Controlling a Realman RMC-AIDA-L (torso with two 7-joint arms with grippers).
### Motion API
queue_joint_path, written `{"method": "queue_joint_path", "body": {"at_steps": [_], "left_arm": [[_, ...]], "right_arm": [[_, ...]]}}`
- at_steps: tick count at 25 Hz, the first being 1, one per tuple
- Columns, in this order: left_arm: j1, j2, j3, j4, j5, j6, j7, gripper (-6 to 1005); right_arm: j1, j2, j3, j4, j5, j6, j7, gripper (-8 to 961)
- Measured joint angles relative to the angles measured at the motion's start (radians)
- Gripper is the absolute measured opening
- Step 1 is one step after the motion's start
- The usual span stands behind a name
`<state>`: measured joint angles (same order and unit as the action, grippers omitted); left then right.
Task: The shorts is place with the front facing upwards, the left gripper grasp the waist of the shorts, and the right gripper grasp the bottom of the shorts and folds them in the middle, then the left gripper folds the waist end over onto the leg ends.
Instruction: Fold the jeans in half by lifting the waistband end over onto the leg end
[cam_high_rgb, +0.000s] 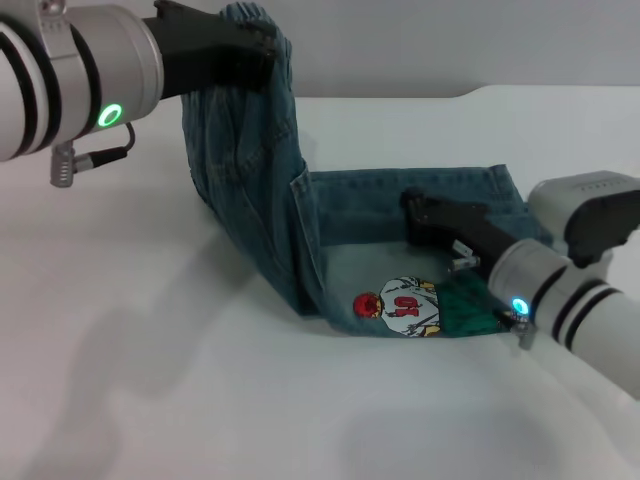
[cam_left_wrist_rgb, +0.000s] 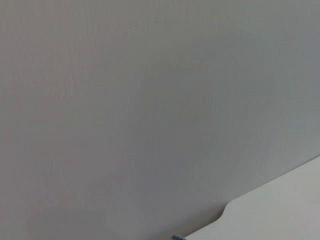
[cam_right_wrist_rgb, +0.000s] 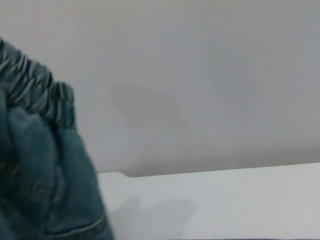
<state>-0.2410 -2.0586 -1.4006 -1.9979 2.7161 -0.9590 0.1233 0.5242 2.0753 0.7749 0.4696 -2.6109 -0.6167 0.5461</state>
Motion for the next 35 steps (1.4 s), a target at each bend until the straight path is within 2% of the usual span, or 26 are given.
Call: {"method": "queue_joint_path", "body": {"at_steps": [4,16,35], "left_arm": [[0.0,0.0,0.021,-0.002,-0.004,0.025,0.002,65],[-0.011,-0.001,0.064,-0.002,-0.09,0.099,0.062,72],[-0.027,-0.002,0.12,-0.001,-0.091,0.148,0.064,83]], "right_arm": [[0.039,0.01,-0.049,0.009,0.001,0.028,0.004,0],[0.108,0.014,-0.136,0.047,0.006,0.057,0.057,0],[0.189,0.017,-0.195,0.074,0.008,0.081,0.096,0]]}}
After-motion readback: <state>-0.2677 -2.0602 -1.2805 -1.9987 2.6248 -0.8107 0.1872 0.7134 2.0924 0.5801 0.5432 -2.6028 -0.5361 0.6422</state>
